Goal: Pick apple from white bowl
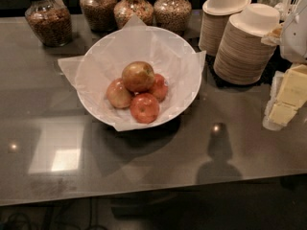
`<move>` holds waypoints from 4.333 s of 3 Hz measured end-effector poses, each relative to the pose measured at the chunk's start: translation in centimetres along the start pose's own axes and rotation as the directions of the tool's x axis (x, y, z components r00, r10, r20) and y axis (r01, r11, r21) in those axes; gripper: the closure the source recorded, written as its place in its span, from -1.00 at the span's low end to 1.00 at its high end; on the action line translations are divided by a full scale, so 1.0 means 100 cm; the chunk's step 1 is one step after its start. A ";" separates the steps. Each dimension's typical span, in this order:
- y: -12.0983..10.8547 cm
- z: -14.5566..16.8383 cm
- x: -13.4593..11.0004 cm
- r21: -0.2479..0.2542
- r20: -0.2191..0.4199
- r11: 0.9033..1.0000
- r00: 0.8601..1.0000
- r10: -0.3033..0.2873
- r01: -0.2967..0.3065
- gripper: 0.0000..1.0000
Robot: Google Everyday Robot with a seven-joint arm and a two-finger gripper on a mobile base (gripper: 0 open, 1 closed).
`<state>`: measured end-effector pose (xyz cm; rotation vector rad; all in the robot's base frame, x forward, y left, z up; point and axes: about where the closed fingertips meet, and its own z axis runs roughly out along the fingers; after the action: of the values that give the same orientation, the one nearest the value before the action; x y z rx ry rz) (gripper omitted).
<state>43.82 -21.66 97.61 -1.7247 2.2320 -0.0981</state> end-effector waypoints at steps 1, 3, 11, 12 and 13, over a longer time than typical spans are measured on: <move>-0.001 -0.001 -0.001 0.006 0.005 1.000 1.000 0.000 0.000 -1.00; -0.022 0.012 -0.099 0.088 0.231 0.981 0.954 -0.191 0.175 -1.00; -0.027 0.128 -0.230 -0.064 0.682 0.947 0.707 -0.190 0.315 -0.56; -0.025 0.137 -0.241 -0.110 0.718 0.936 0.678 -0.158 0.335 -0.48; -0.024 0.142 -0.244 -0.145 0.739 0.931 0.662 -0.124 0.336 -0.12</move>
Offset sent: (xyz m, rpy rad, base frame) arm 0.0514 0.0818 0.0126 0.1843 -0.1718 0.1817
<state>55.55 2.89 89.79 -1.7470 1.4663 0.7482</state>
